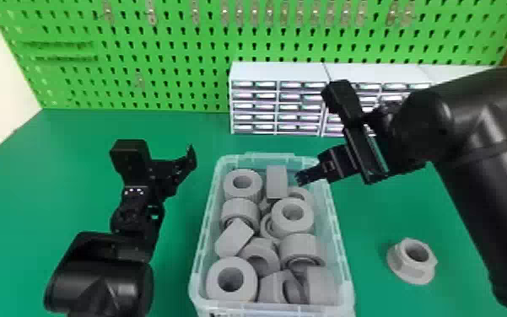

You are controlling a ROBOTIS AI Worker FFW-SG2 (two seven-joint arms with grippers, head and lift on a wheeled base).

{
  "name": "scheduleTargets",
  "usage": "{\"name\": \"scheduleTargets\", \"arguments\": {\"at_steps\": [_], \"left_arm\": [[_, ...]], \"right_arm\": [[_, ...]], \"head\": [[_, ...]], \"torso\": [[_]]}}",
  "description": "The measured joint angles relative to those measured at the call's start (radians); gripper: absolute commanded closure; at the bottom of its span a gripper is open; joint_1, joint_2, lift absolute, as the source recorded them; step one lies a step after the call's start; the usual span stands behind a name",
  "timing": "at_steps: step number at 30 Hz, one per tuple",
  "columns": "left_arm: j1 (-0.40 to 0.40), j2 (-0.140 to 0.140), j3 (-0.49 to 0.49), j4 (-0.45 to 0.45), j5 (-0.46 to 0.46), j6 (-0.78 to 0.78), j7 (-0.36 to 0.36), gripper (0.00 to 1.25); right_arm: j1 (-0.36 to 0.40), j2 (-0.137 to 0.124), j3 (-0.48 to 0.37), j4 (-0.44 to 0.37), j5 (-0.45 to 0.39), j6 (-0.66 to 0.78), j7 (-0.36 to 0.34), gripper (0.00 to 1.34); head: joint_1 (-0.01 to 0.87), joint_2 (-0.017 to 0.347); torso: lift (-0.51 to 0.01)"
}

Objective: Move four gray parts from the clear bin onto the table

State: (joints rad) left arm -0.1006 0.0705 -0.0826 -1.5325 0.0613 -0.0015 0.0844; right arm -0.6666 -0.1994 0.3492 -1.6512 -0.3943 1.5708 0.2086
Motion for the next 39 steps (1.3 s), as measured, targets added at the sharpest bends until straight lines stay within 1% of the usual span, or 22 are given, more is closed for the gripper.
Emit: {"name": "scheduleTargets", "arguments": {"at_steps": [12, 27, 39], "left_arm": [[-0.001, 0.0, 0.0, 0.0, 0.0, 0.0, 0.0, 0.09], [-0.004, 0.0, 0.002, 0.0, 0.0, 0.0, 0.0, 0.09], [-0.005, 0.0, 0.003, 0.0, 0.006, 0.0, 0.001, 0.09]], "right_arm": [[-0.013, 0.0, 0.059, 0.062, -0.03, -0.025, 0.0, 0.48], [-0.025, 0.004, 0.118, 0.1, -0.063, -0.046, 0.0, 0.48], [-0.02, 0.004, 0.172, 0.149, -0.084, -0.08, 0.0, 0.48]], "head": [[0.693, 0.072], [0.693, 0.072], [0.693, 0.072]], "torso": [[-0.052], [-0.052], [-0.052]]}}
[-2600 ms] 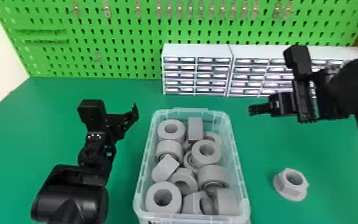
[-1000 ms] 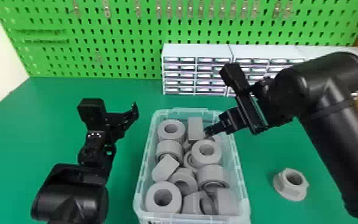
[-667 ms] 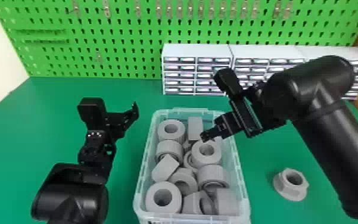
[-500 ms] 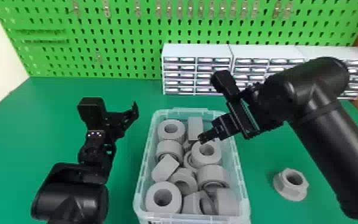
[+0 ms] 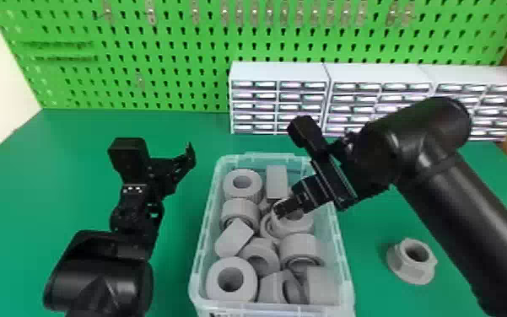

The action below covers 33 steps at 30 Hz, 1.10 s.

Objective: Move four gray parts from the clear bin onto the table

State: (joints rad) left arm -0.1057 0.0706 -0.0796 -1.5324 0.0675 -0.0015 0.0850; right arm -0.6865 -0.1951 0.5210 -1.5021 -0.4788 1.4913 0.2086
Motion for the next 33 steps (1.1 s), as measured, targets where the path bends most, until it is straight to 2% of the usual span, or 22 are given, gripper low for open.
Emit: {"name": "scheduleTargets", "arguments": {"at_steps": [33], "left_arm": [[-0.005, 0.0, -0.007, 0.0, 0.006, 0.0, 0.001, 0.09]], "right_arm": [[-0.006, -0.001, 0.067, 0.087, -0.037, -0.07, 0.0, 0.48]], "head": [[0.693, 0.072]], "torso": [[-0.052]]}}
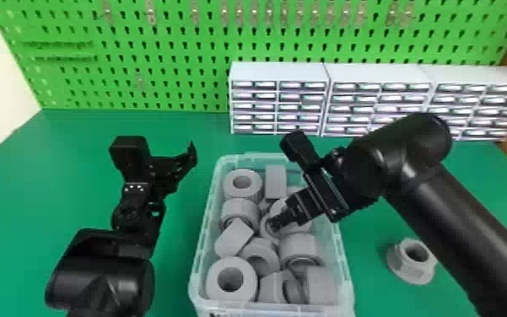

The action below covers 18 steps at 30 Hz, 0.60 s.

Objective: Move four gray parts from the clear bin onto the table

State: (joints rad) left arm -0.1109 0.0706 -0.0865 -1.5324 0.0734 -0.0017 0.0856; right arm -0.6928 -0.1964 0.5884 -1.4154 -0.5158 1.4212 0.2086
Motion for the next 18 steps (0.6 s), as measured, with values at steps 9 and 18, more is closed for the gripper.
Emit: {"name": "scheduleTargets", "arguments": {"at_steps": [9, 18], "left_arm": [[-0.001, 0.0, -0.003, 0.0, -0.001, 0.0, 0.001, 0.09], [-0.003, 0.0, -0.002, 0.0, -0.001, 0.0, 0.002, 0.09]], "right_arm": [[-0.005, -0.001, 0.017, 0.012, -0.02, -0.038, 0.0, 0.48], [-0.025, 0.002, 0.044, 0.043, -0.02, -0.062, 0.0, 0.48]], "head": [[0.693, 0.072], [0.693, 0.072]], "torso": [[-0.052], [-0.052]]}}
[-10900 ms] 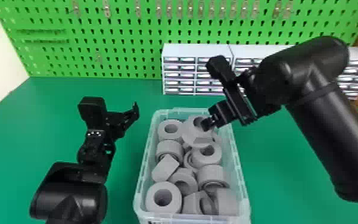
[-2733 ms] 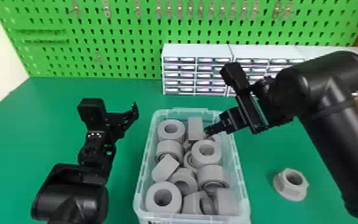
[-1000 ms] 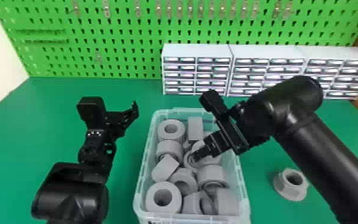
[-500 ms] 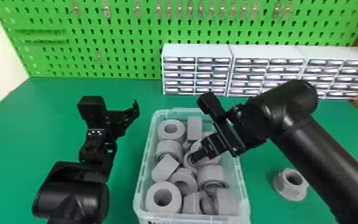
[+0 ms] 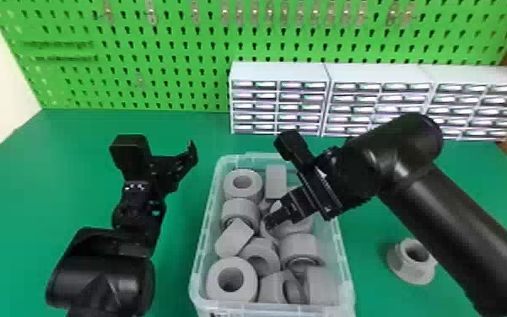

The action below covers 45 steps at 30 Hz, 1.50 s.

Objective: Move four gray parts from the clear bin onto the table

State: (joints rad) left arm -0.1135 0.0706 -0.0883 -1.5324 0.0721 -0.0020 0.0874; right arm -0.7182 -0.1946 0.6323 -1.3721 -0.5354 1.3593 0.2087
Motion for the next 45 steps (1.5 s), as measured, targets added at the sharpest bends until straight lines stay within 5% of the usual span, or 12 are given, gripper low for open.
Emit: {"name": "scheduleTargets", "arguments": {"at_steps": [9, 20, 45], "left_arm": [[0.0, 0.0, 0.004, 0.0, 0.0, -0.004, 0.0, 0.09], [0.001, 0.0, 0.004, 0.0, 0.001, -0.006, 0.0, 0.09], [0.008, 0.0, 0.013, 0.0, 0.005, -0.02, 0.0, 0.09]], "right_arm": [[-0.004, 0.001, 0.021, 0.028, -0.001, -0.018, 0.0, 0.52], [-0.003, 0.005, 0.024, 0.037, -0.021, -0.009, 0.0, 0.87], [-0.017, 0.014, 0.005, 0.003, 0.006, 0.074, 0.0, 0.92]], "head": [[0.693, 0.072], [0.693, 0.072], [0.693, 0.072]], "torso": [[-0.052], [-0.052], [-0.052]]}}
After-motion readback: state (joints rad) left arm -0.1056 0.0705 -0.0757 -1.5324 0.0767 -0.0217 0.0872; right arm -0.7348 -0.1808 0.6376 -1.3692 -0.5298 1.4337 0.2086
